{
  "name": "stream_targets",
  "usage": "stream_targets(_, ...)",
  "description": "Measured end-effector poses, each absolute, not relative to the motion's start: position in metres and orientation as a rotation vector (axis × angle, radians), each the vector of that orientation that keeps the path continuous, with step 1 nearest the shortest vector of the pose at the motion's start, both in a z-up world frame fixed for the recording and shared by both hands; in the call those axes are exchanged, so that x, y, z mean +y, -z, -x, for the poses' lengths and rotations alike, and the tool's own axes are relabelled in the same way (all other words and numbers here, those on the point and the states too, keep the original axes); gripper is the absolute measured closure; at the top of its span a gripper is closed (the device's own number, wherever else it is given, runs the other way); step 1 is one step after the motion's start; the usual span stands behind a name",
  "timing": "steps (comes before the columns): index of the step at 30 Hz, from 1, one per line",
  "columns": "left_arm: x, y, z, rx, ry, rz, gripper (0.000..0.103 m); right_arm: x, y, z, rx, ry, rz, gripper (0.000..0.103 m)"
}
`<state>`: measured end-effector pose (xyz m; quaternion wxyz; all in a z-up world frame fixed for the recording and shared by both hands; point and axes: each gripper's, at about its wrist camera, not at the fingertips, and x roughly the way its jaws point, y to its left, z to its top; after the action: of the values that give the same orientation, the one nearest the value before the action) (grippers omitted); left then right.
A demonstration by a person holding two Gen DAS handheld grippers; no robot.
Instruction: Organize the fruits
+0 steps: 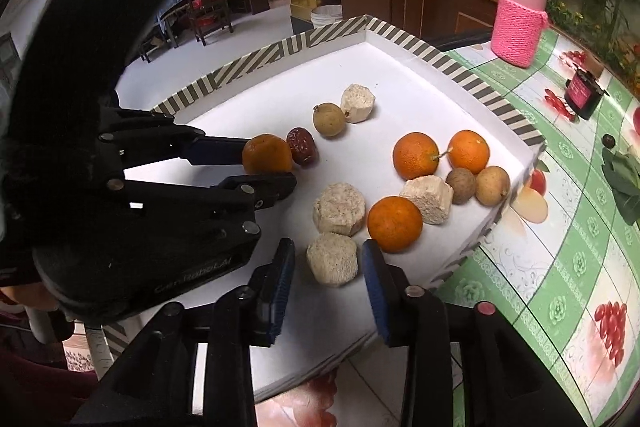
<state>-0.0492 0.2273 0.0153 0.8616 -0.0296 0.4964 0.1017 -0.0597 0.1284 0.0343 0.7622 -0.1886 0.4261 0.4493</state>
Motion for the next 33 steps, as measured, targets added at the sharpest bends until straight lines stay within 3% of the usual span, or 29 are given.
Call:
stream_targets(2, 0.231, -0.017, 0.05, 1.036, -0.221, 0.087, 0.047, 0.124, -0.036, 0.059, 0.927, -0.978, 0.39, 0.063)
stream_targets(4, 0.234, -0.019, 0.052, 1.02, -0.233, 0.096, 0.046, 0.119, -0.039, 0.06, 0.925, -0.977, 0.367, 0.061)
stream_targets(7, 0.235, -0.021, 0.054, 1.009, -0.25, 0.103, 0.036, 0.109, -0.046, 0.06, 0.912, -0.967, 0.323, 0.055)
stream_targets(16, 0.22, -0.037, 0.063, 0.912, -0.291, 0.059, 0.032, 0.083, -0.061, 0.047, 0.861, -0.862, 0.226, 0.043)
stream_targets(19, 0.215, -0.042, 0.066, 0.876, -0.289, 0.062, 0.022, 0.072, -0.062, 0.042, 0.852, -0.817, 0.182, 0.035)
stream_targets(33, 0.186, -0.059, 0.076, 0.764, -0.318, 0.039, 0.022, 0.046, -0.064, 0.041, 0.813, -0.73, 0.121, 0.022)
